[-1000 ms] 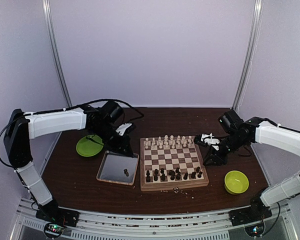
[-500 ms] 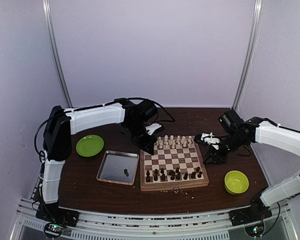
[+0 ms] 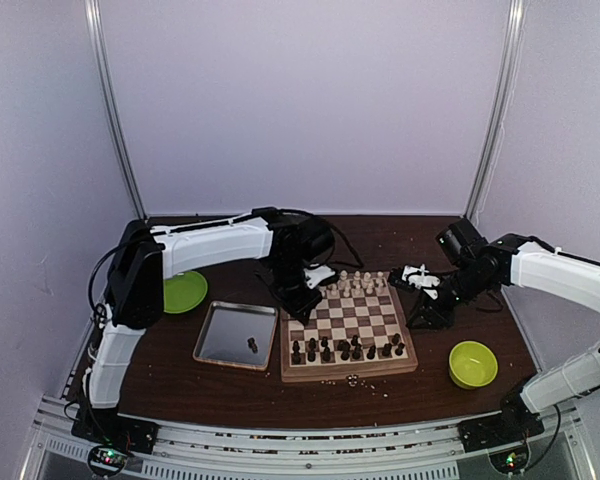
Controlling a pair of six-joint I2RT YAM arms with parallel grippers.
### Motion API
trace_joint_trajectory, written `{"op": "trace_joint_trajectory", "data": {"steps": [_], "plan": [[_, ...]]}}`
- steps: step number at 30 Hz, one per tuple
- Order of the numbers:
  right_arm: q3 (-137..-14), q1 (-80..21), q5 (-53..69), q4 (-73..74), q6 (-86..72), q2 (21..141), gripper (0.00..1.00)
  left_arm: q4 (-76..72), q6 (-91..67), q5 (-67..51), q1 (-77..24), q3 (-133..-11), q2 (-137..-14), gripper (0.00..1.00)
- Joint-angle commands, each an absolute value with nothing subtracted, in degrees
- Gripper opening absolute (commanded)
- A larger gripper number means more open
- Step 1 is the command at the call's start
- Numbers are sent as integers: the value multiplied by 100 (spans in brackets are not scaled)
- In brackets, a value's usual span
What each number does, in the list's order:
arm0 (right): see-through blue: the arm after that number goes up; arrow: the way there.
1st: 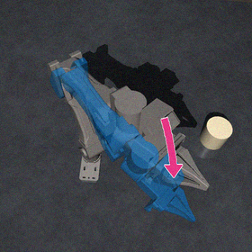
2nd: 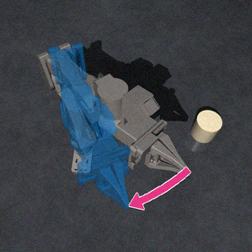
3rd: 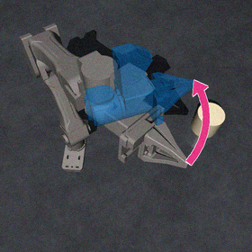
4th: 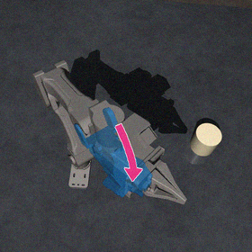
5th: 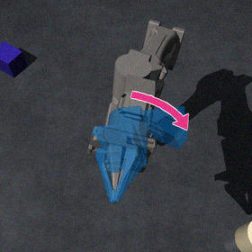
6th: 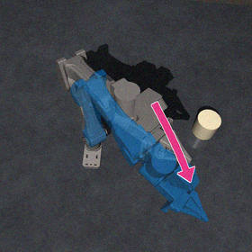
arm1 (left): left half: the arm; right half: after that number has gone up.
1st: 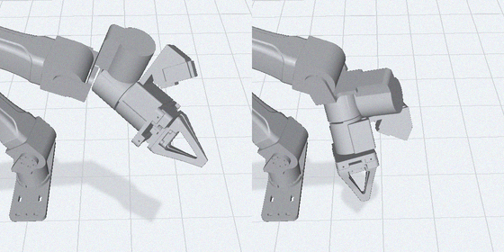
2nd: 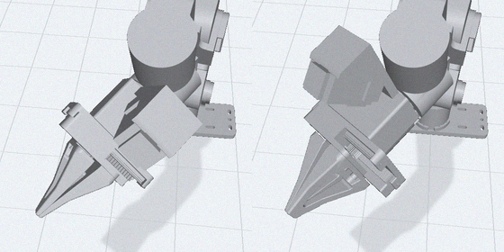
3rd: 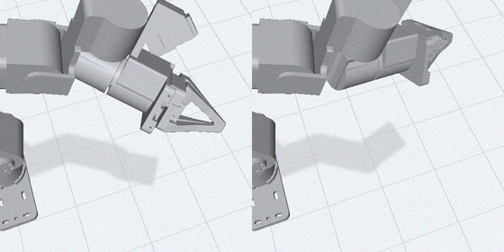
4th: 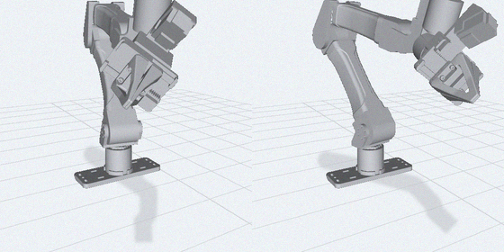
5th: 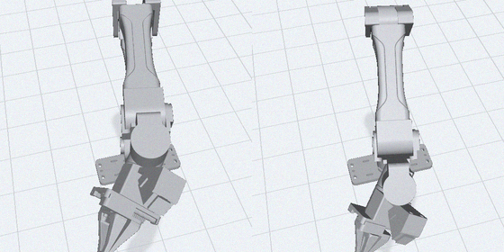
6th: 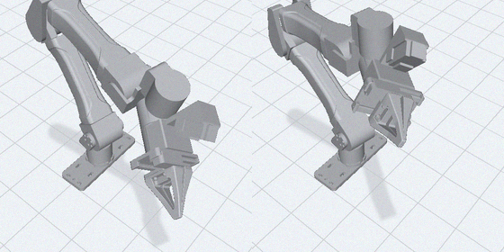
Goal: Set up the chess pieces on the board
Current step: Place the pawn on the chessboard, then pick up the pawn from the chessboard.
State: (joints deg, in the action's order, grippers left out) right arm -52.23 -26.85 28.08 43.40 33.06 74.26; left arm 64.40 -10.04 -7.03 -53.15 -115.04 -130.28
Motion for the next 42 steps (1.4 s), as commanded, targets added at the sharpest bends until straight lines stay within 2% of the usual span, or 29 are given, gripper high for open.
{"op": "trace_joint_trajectory", "data": {"steps": [1, 6, 10, 14, 19, 23, 31, 36, 42], "plan": [[-5288, -2646, 2698, 4295, 3281, 7446, 33, 6618, -844, -482, -5425, -11744, -13181, 0], [-5282, -2646, 2723, 4298, 3239, 7452, 33, 6616, -846, -615, -5458, -11780, -13271, 2], [-5390, -2646, 2753, 4388, 3217, 7479, 33, 6708, -842, -606, -5460, -11893, -13274, 13], [-5651, -2646, 2826, 4609, 3307, 7499, 33, 6725, -843, -396, -5458, -11979, -12907, 30], [-6433, -2662, 2827, 5087, 3426, 7839, 34, 6624, -939, -233, -5387, -11855, -12293, 39], [-7072, -2804, 2771, 5289, 3409, 8182, 35, 6085, -1312, 91, -5205, -11079, -11504, 39], [-8458, -3696, 2472, 5499, 3196, 9507, 35, 4102, -2137, 436, -4361, -8363, -9665, 42], [-9247, -4184, 2367, 5577, 3181, 10516, 38, 3995, -2199, 787, -4207, -7687, -9224, 43], [-10126, -4586, 2299, 5797, 3183, 11450, 41, 3939, -2377, 1398, -4188, -7134, -8859, 53]]}}
